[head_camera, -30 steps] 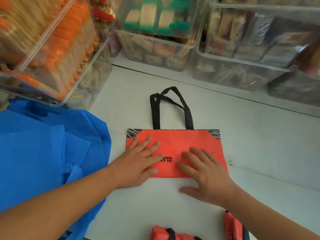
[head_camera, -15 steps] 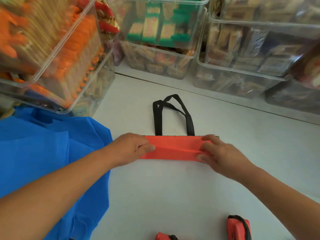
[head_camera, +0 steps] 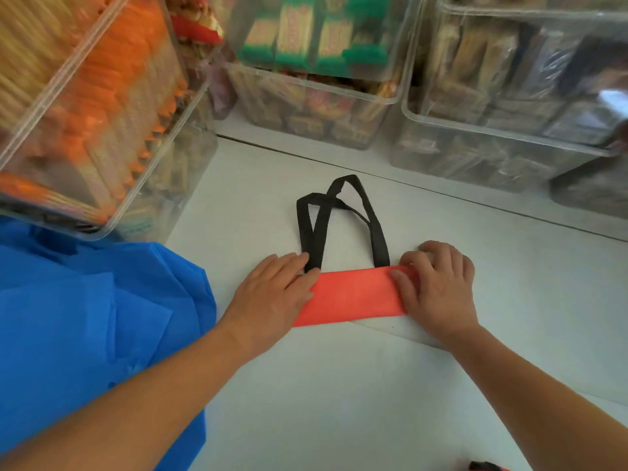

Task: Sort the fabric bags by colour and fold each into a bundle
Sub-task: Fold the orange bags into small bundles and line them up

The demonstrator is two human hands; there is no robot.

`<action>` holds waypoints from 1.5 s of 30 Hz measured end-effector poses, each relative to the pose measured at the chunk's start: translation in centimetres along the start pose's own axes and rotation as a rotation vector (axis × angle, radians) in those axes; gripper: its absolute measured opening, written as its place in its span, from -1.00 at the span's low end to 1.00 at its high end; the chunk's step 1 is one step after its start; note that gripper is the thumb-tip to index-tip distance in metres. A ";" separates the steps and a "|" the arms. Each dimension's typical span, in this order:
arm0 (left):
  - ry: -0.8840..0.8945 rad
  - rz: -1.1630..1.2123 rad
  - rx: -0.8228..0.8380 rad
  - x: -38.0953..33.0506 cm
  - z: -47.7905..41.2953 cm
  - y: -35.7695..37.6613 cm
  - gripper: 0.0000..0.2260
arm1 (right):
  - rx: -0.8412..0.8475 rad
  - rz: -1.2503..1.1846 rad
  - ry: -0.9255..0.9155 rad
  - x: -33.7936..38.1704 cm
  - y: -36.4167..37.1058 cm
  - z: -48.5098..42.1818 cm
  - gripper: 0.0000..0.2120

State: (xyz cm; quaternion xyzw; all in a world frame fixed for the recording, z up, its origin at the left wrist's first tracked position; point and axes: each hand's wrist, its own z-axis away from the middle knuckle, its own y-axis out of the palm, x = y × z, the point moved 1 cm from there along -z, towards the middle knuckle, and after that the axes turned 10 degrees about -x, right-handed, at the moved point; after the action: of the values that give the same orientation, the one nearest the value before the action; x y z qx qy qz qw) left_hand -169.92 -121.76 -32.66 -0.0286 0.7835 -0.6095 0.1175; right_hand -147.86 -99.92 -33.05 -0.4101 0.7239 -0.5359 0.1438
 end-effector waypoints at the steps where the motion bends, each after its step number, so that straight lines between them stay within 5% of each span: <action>1: -0.016 0.007 0.081 -0.3 0.3 0.0 -0.55 | 0.028 -0.001 -0.009 -0.1 0.2 0.1 -0.66; 5: -0.051 -0.045 0.252 -0.8 0.2 -0.7 -0.34 | 0.299 0.069 0.029 -0.2 0.1 -0.5 -0.42; 14: -0.084 -0.077 0.341 -1.2 -0.6 -0.8 -0.21 | 0.393 0.402 0.015 1.8 -0.2 -1.8 -0.32; 18: -0.115 -0.047 0.368 -1.5 -0.6 -1.3 -0.25 | 0.181 0.160 -0.034 6.7 -0.9 1.4 -0.36; 21: -0.146 0.081 0.356 -2.0 0.0 -1.8 -0.34 | 0.254 0.077 0.107 9.7 -0.6 5.0 -0.33; 24: -0.213 0.225 0.087 -2.5 2.3 -2.7 -0.54 | 0.272 -0.016 0.174 9.1 -0.2 5.5 -0.33; 26: -0.347 0.175 -0.042 -2.3 3.9 -3.0 -0.50 | 0.271 -0.058 0.153 8.6 0.0 5.1 -0.33; 32: -0.590 0.097 0.242 -2.3 2.3 -4.6 -0.25 | 0.325 -0.159 0.092 7.2 0.0 3.8 -0.30; 36: -0.667 0.397 0.206 -2.8 1.5 -6.0 -0.60 | 0.364 -0.186 0.107 7.3 -0.7 3.2 -0.33; 40: -0.797 0.673 0.198 -4.4 3.2 -7.7 -0.80 | 0.047 -0.291 -0.056 8.3 -2.6 5.5 -0.66; 45: -1.001 1.005 0.259 -5.9 3.3 -10.5 -0.86 | 0.272 -0.451 -0.142 9.5 -4.3 11.2 -0.40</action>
State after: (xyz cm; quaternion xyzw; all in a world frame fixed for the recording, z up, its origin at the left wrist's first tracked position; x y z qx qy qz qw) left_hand -164.50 -126.47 -22.41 0.0735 0.4757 -0.4834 0.7312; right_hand -144.65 -114.75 -31.29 -0.5743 0.5236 -0.6168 0.1250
